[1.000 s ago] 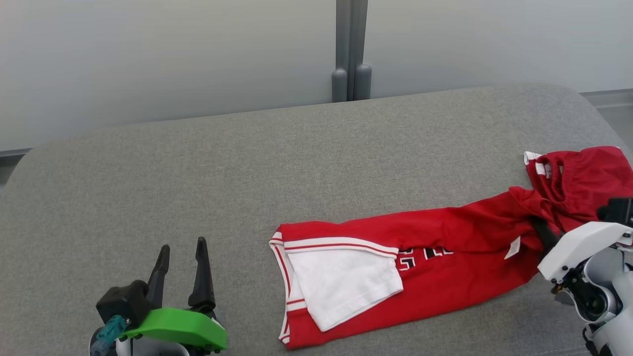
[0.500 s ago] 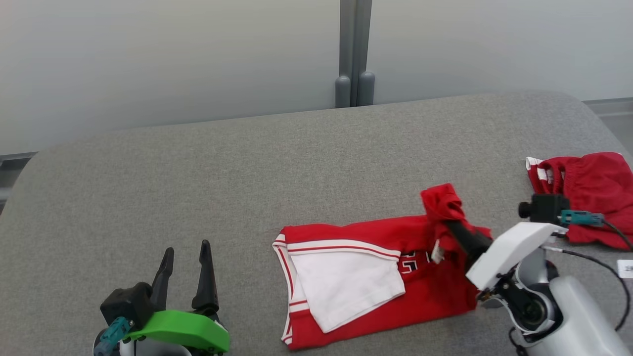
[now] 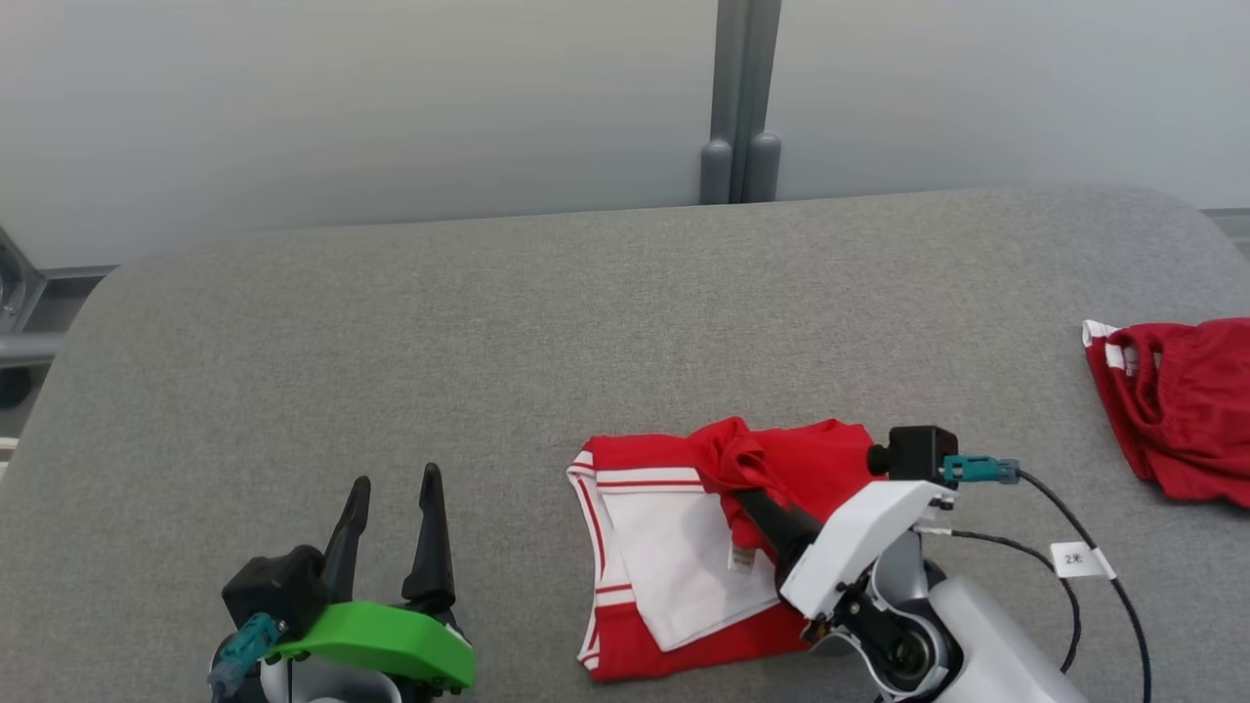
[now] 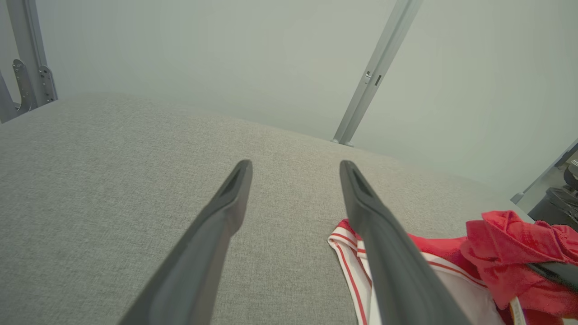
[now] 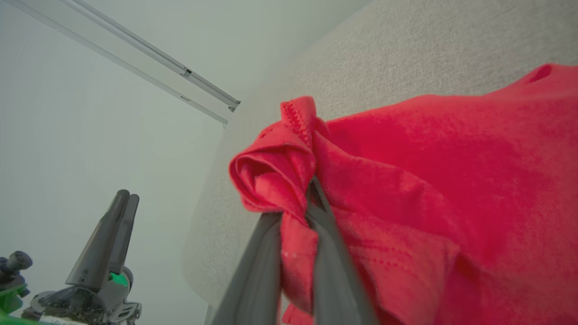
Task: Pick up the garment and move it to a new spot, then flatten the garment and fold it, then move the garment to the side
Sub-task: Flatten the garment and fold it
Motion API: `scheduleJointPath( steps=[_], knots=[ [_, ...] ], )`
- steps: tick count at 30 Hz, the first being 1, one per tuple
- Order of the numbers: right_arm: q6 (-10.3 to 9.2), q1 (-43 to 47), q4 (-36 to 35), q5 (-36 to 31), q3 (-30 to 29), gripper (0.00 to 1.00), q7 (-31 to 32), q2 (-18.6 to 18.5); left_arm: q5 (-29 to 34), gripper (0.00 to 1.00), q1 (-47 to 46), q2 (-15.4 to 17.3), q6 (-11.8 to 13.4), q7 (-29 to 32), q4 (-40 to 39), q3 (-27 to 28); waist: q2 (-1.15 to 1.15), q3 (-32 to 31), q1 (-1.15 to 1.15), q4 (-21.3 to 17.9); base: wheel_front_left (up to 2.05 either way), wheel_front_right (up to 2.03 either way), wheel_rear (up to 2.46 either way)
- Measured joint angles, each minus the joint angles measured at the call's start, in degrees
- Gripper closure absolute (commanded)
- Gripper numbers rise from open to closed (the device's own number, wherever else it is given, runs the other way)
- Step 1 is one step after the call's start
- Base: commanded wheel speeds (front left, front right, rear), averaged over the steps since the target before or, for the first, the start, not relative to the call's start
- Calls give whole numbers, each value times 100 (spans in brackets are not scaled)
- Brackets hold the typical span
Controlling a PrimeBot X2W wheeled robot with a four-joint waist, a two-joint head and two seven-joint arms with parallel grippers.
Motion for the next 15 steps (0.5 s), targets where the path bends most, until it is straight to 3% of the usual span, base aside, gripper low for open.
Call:
scheduleJointPath(
  steps=[7,15],
  knots=[
    [0,-671,1282,831,994,100,-949,1,15,0,-144,-100,-82,-1,134,-81,0,68,0,231,0,0,0],
    [0,-1331,2194,1818,2020,100,-1536,5,36,0,-266,-185,-176,-1,290,-156,0,127,0,463,0,0,0]
  ],
)
